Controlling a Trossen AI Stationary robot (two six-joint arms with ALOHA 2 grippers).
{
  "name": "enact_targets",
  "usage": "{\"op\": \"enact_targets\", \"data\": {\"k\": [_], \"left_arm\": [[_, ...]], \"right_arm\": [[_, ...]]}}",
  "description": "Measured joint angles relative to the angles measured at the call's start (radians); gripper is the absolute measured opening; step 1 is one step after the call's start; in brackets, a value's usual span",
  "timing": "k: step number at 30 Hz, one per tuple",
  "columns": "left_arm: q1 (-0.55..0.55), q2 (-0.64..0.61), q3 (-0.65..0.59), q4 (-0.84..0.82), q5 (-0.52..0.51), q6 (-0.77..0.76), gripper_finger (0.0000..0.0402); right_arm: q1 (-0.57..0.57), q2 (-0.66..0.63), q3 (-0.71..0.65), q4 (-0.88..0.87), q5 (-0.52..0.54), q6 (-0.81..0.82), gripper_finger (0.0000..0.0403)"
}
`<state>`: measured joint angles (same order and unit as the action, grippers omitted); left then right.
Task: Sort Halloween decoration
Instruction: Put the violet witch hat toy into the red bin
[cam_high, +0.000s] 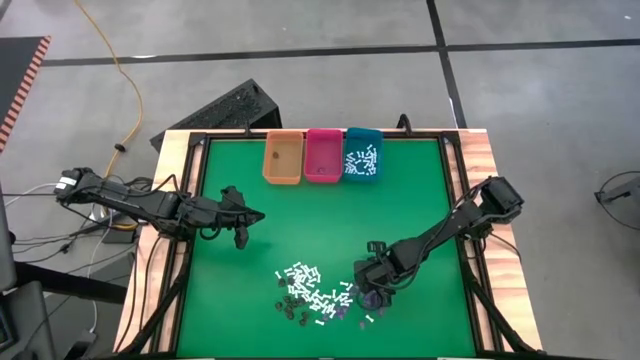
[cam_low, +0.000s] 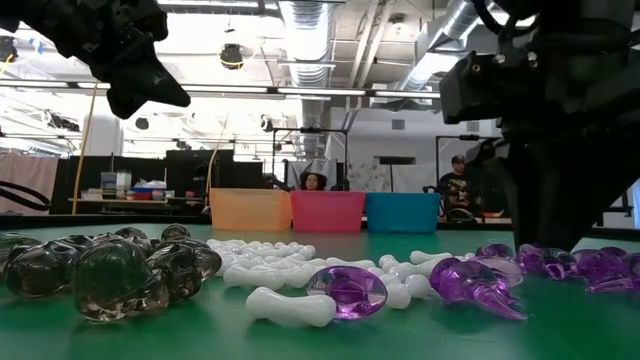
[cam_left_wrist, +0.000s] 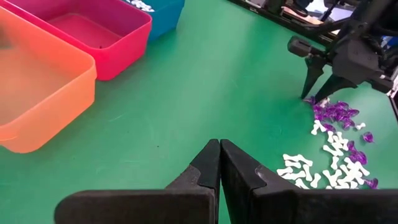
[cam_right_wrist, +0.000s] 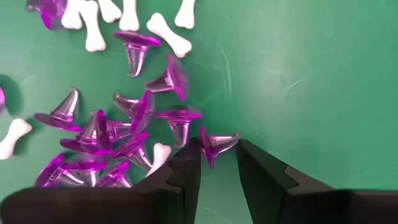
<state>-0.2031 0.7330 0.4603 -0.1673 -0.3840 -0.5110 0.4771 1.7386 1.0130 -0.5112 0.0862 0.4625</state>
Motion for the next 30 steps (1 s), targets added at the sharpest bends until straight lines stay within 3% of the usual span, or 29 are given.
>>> {"op": "enact_targets", "data": {"k": [11, 21, 30], "left_arm": [[0.000, 0.000, 0.000, 0.000, -0.002, 0.000, 0.0000], [0.000, 0.000, 0.000, 0.000, 0.006, -0.001, 0.0000], [0.000, 0.000, 0.000, 0.000, 0.005, 0.004, 0.0000]], "right_arm": [[-0.021, -0.001, -0.008, 0.031, -0.001, -0.001, 0.0016], [-0.145, -0.095, 0.018, 0.025, -0.010, -0.109, 0.0016], [-0.420, -0.160, 0.084, 0.041, 0.054, -0.357, 0.0017]]}}
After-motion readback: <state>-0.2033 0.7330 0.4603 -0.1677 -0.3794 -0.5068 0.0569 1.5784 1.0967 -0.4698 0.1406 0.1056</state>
